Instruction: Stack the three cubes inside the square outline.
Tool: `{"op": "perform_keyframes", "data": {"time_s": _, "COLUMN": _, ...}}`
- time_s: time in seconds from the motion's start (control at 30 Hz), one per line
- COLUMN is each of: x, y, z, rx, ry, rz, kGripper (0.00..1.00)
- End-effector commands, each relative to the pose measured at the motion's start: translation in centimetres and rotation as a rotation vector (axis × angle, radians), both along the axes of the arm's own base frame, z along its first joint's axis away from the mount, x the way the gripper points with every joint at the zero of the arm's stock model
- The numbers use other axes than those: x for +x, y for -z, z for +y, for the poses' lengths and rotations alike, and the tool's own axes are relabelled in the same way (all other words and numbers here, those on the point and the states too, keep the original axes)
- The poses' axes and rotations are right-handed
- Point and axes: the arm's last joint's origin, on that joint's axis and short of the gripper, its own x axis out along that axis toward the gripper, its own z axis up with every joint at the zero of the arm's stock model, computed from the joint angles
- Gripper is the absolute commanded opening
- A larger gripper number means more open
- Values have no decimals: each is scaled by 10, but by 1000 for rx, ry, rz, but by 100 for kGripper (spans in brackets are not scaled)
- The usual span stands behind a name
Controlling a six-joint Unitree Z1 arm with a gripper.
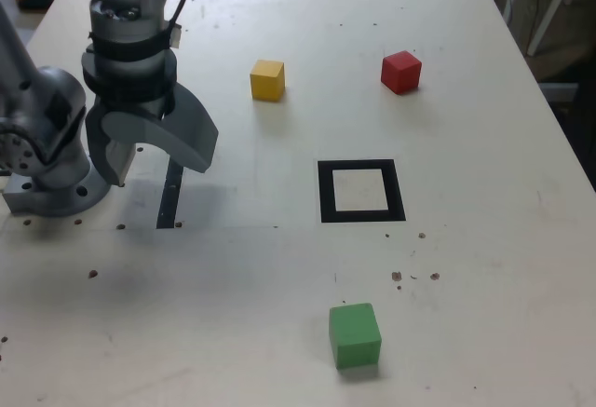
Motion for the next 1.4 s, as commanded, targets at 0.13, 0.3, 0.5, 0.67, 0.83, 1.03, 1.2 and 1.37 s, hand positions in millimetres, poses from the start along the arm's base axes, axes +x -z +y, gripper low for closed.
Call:
{"op": "perform_keyframes", "data": {"time_s": 0.13, "x": 2, "y": -1, "z": 0, "rx": 0, "ry": -4, "rz": -5, "kGripper": 100}}
{"op": "perform_keyframes", "data": {"time_s": 0.3, "x": 3, "y": -1, "z": 0, "rx": 0, "ry": -4, "rz": -4, "kGripper": 100}}
{"op": "perform_keyframes", "data": {"time_s": 0.5, "x": -1, "y": -5, "z": 0, "rx": 2, "ry": -13, "rz": 26, "kGripper": 100}}
{"op": "perform_keyframes", "data": {"time_s": 0.67, "x": 4, "y": -14, "z": 0, "rx": 9, "ry": 21, "rz": 27, "kGripper": 100}}
{"op": "perform_keyframes", "data": {"time_s": 0.83, "x": 19, "y": -26, "z": 0, "rx": 26, "ry": 98, "rz": -29, "kGripper": 100}}
{"op": "perform_keyframes", "data": {"time_s": 1.03, "x": 45, "y": -42, "z": 3, "rx": 54, "ry": 176, "rz": -98, "kGripper": 100}}
{"op": "perform_keyframes", "data": {"time_s": 1.2, "x": 63, "y": -50, "z": 9, "rx": 47, "ry": 166, "rz": -133, "kGripper": 100}}
{"op": "perform_keyframes", "data": {"time_s": 1.37, "x": 82, "y": -58, "z": 14, "rx": 48, "ry": 145, "rz": -163, "kGripper": 100}}
